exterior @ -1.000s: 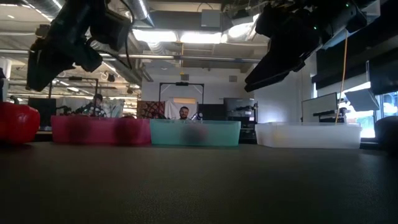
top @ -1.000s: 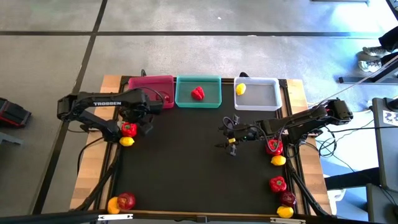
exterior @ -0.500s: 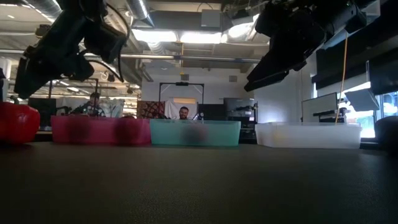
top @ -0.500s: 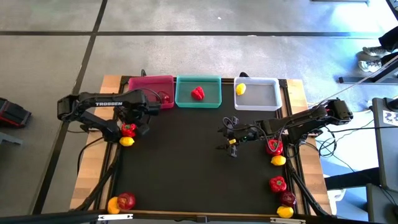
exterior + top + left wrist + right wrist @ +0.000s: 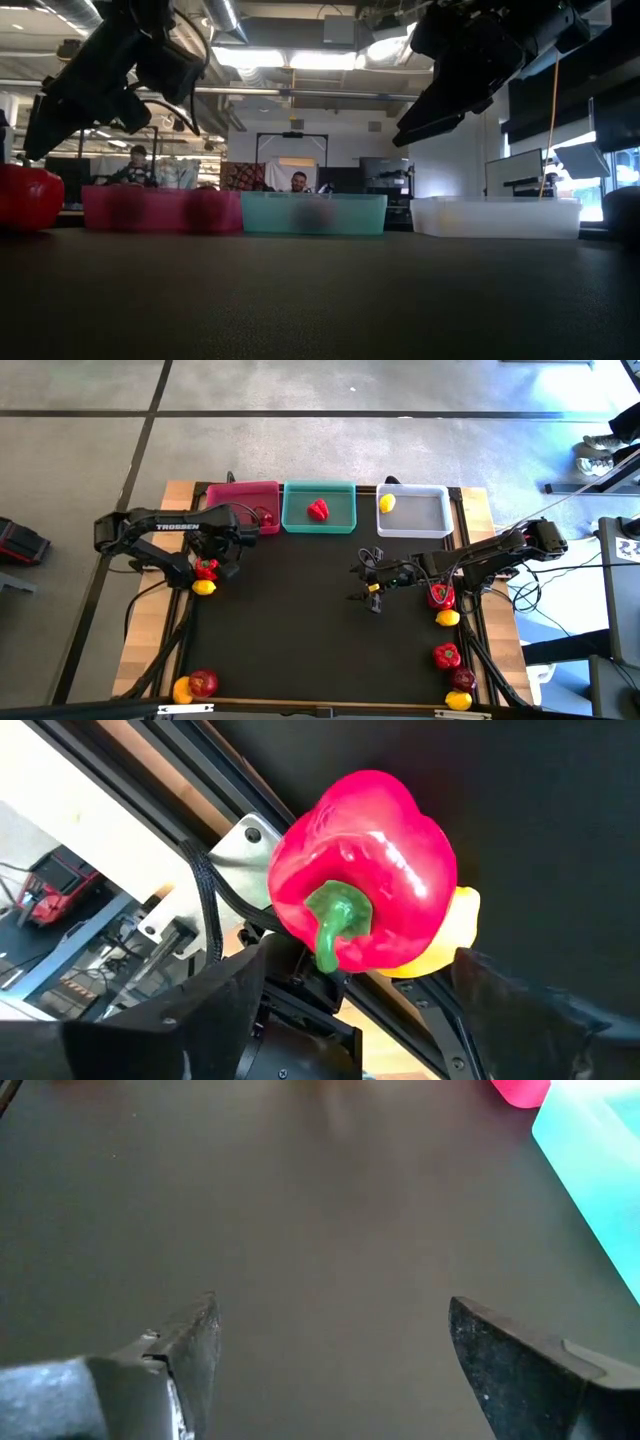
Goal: Sort produce into baskets
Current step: Put the red bell pepper into the green bin
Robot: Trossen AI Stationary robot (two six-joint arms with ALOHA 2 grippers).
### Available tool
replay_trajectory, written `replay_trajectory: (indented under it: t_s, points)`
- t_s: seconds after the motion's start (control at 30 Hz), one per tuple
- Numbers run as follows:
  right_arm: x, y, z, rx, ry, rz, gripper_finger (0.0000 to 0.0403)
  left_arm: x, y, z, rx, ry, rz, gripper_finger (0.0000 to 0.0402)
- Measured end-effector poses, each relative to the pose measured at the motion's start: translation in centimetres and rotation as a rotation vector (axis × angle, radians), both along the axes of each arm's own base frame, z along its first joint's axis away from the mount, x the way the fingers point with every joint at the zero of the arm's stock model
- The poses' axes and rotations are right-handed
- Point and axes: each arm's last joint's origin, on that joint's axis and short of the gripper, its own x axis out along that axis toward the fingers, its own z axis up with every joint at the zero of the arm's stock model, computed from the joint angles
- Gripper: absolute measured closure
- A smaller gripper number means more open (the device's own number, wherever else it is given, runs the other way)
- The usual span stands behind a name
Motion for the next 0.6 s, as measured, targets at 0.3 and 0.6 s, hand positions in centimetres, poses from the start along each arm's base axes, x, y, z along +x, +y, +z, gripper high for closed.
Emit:
replay_trajectory:
  t_s: [0.3,0.6]
  points:
    - [0.0,0.0,0.0,-0.001,0.0,0.0,0.0079,0.34,0.15,-0.48,-0.023,0.024,-0.051,0.0176]
    - [0.0,0.0,-0.01,-0.013,0.002,0.008,0.0079,0.3,0.26,-0.47,-0.024,0.03,-0.131,0.026]
